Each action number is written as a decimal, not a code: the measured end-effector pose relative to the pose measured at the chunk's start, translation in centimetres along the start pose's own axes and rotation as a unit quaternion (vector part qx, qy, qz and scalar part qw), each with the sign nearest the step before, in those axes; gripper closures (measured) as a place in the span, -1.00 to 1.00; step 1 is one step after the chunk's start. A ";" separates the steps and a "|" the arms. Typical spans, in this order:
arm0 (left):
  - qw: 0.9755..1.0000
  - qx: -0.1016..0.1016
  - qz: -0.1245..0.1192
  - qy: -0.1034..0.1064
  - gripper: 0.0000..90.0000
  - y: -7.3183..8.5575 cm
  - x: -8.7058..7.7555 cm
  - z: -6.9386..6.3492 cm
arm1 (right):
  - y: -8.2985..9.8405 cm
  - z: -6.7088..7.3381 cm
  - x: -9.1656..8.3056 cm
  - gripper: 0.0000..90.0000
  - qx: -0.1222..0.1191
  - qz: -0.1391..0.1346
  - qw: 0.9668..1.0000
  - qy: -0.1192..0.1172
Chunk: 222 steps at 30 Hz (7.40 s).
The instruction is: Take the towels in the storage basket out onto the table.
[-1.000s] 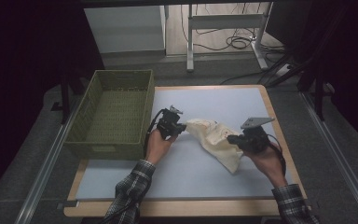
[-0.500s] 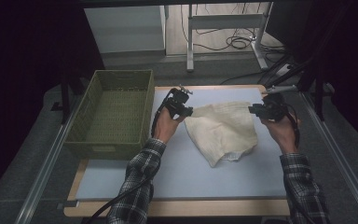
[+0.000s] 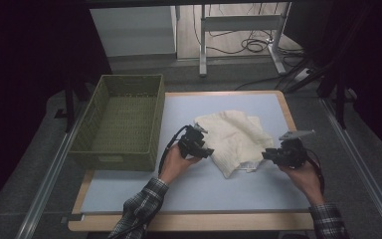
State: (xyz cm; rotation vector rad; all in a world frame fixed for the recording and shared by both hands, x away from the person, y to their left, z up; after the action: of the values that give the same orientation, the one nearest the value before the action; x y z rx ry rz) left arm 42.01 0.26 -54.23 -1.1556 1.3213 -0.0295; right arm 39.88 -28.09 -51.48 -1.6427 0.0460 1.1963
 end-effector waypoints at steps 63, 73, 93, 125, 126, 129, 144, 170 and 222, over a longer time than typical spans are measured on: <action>0.999 0.033 0.006 0.004 0.24 4.0 -3.0 -3.1 | 5.1 -1.9 -5.8 0.54 0.019 0.009 0.997 0.079; 0.998 0.061 0.021 0.016 0.06 5.5 -0.5 -5.5 | 5.6 -0.5 -3.0 0.38 0.008 0.021 0.998 0.051; 0.998 0.050 0.026 0.000 0.93 8.5 -5.1 -4.9 | 6.9 2.9 -3.9 0.94 -0.033 0.016 0.999 0.025; 1.000 -0.006 -0.023 -0.012 -0.21 8.0 -5.8 -1.6 | 5.7 3.3 -3.0 0.16 -0.009 -0.004 1.000 0.011; 1.000 -0.008 -0.024 -0.015 -0.23 7.7 -5.6 -1.2 | 5.3 3.0 -2.7 0.13 -0.010 -0.006 1.000 0.016; 0.999 -0.013 -0.029 -0.014 -0.27 6.8 -5.0 -0.6 | 4.3 2.2 -2.1 0.04 -0.008 -0.009 1.000 0.024; 0.999 -0.026 -0.033 -0.019 -0.49 3.2 -2.0 2.3 | 1.7 -0.6 1.5 -0.53 0.039 0.010 0.999 0.031; 0.988 -0.068 -0.052 -0.126 0.20 -0.7 -0.6 9.3 | -2.4 -6.2 5.3 0.51 0.030 0.009 0.997 0.067; 0.989 -0.025 -0.072 -0.126 0.92 -1.0 -1.2 7.6 | -5.5 -6.5 4.2 0.91 0.005 -0.028 0.996 0.084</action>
State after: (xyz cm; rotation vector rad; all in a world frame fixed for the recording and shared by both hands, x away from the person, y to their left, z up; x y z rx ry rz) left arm 47.88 5.31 -54.09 -1.2530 1.0193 0.0435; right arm 49.41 -28.35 -50.96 -1.7216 0.1102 1.0125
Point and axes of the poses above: each handheld gripper's, and its own axes: x roughly forward along the jaws, y roughly out of its underside, z roughly to its left, the point moved 5 cm from there along x, roughly forward along the jaws, and after that the axes turned 1 degree about y, right-handed, at the moved point
